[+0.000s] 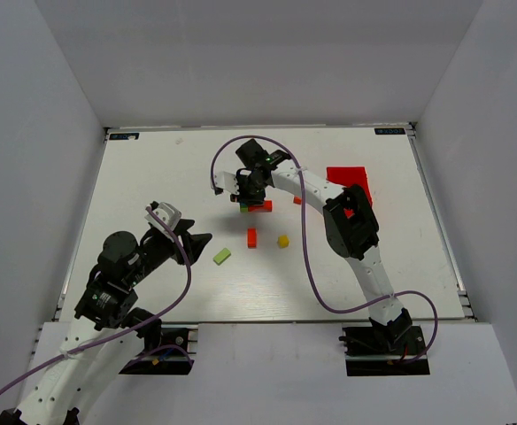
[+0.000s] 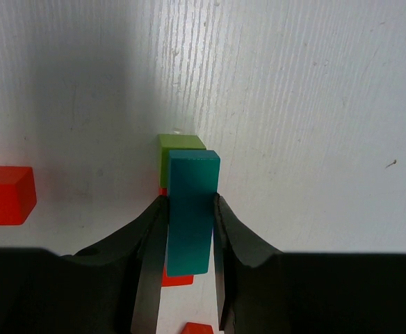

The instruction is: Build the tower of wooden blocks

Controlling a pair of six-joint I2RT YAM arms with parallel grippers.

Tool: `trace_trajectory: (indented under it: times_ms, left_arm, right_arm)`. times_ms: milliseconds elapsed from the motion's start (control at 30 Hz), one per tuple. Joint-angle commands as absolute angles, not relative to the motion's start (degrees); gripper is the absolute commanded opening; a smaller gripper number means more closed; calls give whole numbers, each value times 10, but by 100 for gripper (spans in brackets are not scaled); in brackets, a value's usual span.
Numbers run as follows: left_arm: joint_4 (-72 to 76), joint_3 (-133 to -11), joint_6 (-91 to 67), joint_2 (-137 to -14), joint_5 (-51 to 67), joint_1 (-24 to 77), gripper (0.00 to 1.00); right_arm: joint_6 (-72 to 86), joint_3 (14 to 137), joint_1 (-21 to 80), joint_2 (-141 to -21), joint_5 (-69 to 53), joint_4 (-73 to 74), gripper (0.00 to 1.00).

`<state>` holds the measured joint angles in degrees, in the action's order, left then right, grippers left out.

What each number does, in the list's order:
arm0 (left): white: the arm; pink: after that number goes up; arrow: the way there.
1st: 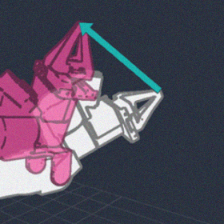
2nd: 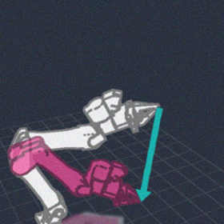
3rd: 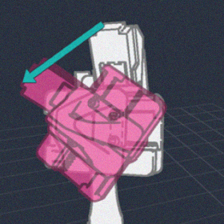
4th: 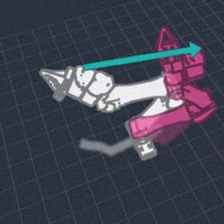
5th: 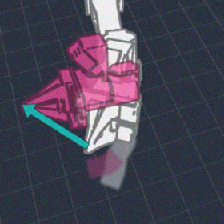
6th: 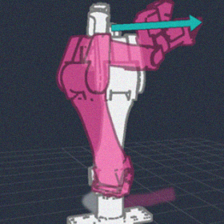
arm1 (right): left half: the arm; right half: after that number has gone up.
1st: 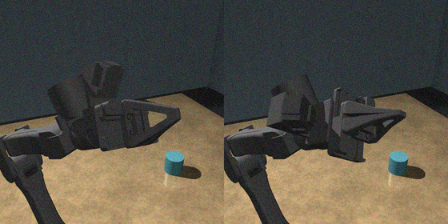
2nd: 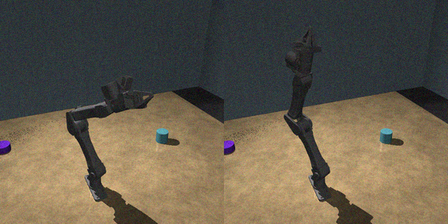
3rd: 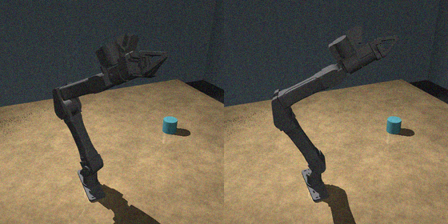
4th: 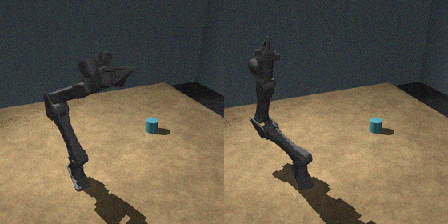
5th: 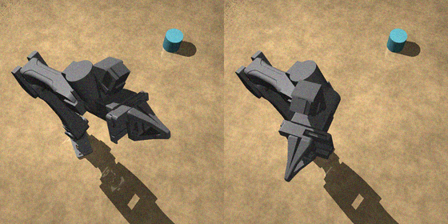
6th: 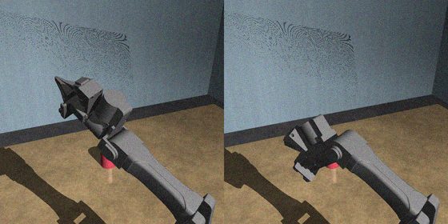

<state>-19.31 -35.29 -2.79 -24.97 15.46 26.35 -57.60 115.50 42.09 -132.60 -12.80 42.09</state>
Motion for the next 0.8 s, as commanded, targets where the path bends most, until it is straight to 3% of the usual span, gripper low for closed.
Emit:
trace_trajectory:
  times_ms: [0,767]
  left_arm:
    - [-196,-360,-25,-250,159,260,68]
    - [-196,-360,-25,-256,159,255,69]
  right_arm:
    - [-576,1179,424,-1331,-145,429,13]
    - [-576,1179,422,-1332,-150,435,14]
